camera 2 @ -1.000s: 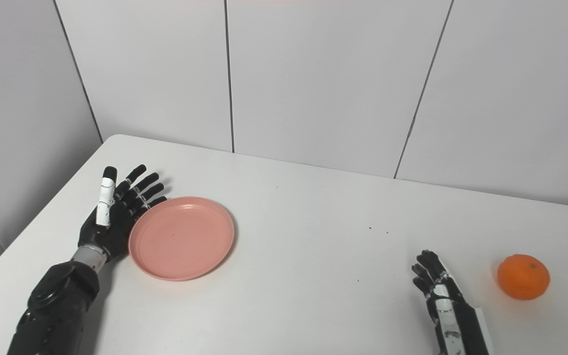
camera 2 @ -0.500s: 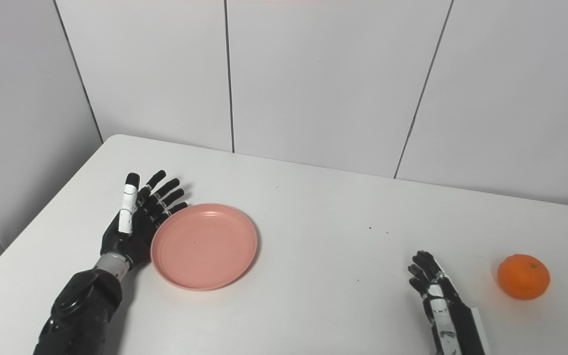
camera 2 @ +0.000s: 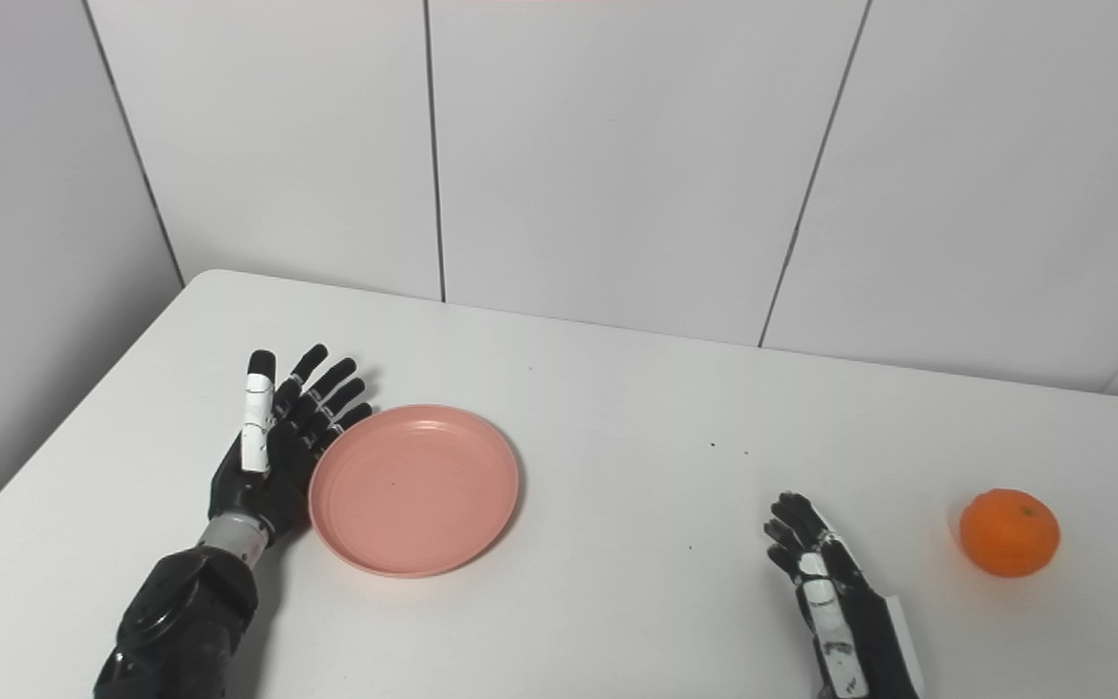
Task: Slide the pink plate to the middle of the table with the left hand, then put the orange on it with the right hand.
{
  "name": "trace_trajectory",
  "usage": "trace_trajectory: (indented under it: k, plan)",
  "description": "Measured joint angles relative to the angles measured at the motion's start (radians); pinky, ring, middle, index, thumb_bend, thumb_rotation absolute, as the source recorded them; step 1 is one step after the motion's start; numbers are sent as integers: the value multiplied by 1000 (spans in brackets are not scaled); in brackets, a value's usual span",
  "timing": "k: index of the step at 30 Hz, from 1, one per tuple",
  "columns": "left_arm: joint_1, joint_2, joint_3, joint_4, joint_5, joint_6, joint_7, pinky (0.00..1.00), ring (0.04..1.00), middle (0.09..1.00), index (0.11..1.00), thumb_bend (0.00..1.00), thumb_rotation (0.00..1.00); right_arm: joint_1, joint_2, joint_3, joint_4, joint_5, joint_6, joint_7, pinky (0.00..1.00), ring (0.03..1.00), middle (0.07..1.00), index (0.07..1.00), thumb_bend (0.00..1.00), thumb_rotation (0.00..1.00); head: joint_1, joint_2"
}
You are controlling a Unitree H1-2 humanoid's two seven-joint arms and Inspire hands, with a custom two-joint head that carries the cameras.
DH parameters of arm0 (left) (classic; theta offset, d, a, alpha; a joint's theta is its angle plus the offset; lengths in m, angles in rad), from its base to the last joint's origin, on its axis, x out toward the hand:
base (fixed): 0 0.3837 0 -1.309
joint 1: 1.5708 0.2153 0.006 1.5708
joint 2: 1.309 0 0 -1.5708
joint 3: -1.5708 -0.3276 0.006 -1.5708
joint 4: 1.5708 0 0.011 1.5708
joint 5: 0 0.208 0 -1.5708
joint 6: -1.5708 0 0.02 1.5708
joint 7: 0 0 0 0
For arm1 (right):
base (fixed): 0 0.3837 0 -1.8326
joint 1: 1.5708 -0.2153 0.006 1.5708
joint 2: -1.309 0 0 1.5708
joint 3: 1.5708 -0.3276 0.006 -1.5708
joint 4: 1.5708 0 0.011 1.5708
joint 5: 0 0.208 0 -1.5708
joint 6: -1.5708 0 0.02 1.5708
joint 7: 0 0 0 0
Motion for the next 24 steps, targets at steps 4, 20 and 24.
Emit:
trace_trajectory:
  k: [4,20,24]
  plan:
    - [5,-4,-5,-14,-1,9,13,860,884,866,911,873,836,1,11,13,-5,-35,5,-15,887,873,879,842,840,845,-41,11]
    - [33,-56,-33,-76,-9,46,34,877,886,852,922,878,812,5,65,45,-19,-77,37,-52,875,867,885,847,887,827,-129,49]
    - [38,-81,-56,-94,-1,54,45,841,881,855,928,874,824,5,67,46,-20,-82,37,-54,875,869,885,848,882,830,-137,57]
